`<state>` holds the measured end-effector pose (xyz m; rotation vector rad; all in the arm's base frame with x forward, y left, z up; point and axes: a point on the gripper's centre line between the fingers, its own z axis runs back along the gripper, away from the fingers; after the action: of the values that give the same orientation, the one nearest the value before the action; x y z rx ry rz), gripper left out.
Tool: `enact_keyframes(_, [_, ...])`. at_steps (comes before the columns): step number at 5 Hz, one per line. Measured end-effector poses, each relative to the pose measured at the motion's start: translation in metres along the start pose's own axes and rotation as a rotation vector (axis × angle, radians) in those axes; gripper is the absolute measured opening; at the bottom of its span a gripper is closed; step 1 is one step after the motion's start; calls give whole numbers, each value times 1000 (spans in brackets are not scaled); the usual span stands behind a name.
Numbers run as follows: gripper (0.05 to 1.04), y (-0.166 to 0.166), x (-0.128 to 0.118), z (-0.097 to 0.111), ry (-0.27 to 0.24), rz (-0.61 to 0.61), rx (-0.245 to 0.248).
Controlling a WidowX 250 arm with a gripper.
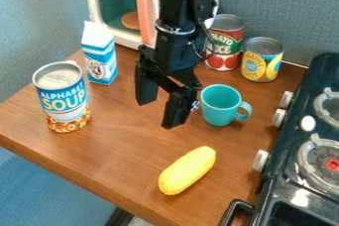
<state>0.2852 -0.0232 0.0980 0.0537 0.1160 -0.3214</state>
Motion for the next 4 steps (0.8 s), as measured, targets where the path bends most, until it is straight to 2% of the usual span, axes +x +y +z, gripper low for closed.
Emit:
enact_keyframes(1, [1001,-1,-2,-10,33,-2,-7])
enact_keyframes(2, [1001,-10,-14,-26,68,14,-35])
enact_keyframes(3, [1001,-19,-22,-42,80,37,-56])
enact_keyframes(4, [1001,-26,-23,-46,74,78,-75])
